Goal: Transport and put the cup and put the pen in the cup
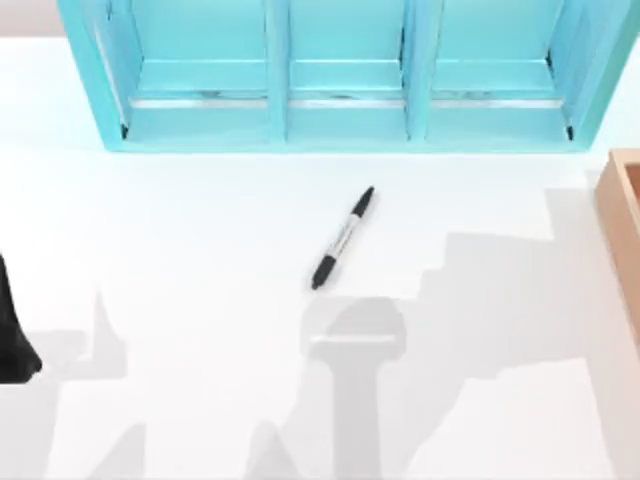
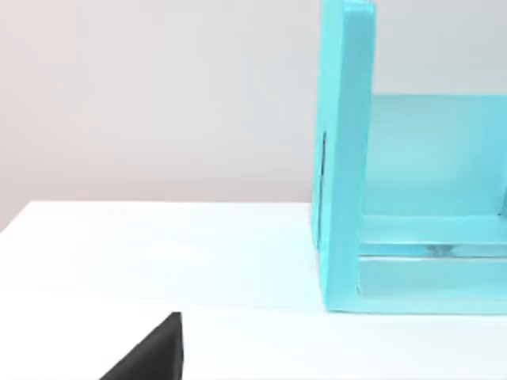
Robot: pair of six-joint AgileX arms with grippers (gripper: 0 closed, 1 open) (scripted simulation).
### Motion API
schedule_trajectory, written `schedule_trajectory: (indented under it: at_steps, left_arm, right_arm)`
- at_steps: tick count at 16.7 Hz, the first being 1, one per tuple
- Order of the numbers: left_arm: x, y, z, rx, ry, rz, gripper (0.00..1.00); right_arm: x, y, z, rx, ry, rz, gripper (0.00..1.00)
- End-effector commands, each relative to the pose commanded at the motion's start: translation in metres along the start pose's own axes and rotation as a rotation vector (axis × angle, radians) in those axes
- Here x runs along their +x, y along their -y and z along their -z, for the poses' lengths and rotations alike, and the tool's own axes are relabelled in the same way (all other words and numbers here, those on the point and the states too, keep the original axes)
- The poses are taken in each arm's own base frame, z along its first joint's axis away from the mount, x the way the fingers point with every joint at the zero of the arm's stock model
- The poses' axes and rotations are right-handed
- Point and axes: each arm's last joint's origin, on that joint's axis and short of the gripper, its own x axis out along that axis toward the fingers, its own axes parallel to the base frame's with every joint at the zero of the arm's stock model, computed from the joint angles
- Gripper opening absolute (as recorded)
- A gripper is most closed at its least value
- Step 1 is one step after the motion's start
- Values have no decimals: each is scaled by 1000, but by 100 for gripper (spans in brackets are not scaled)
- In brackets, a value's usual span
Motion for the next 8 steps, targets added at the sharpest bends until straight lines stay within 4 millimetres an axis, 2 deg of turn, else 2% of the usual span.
schedule_trajectory:
  at_steps: [3, 5, 8]
  left_arm:
    - [0, 0, 0, 0, 0, 0, 100]
    - [0, 0, 0, 0, 0, 0, 100]
    - [0, 0, 0, 0, 0, 0, 100]
  right_arm:
    - [-46, -50, 6, -5, -25, 0, 0]
    - [-73, -76, 15, -7, -10, 2, 0]
    - [-90, -91, 23, -7, 9, 2, 0]
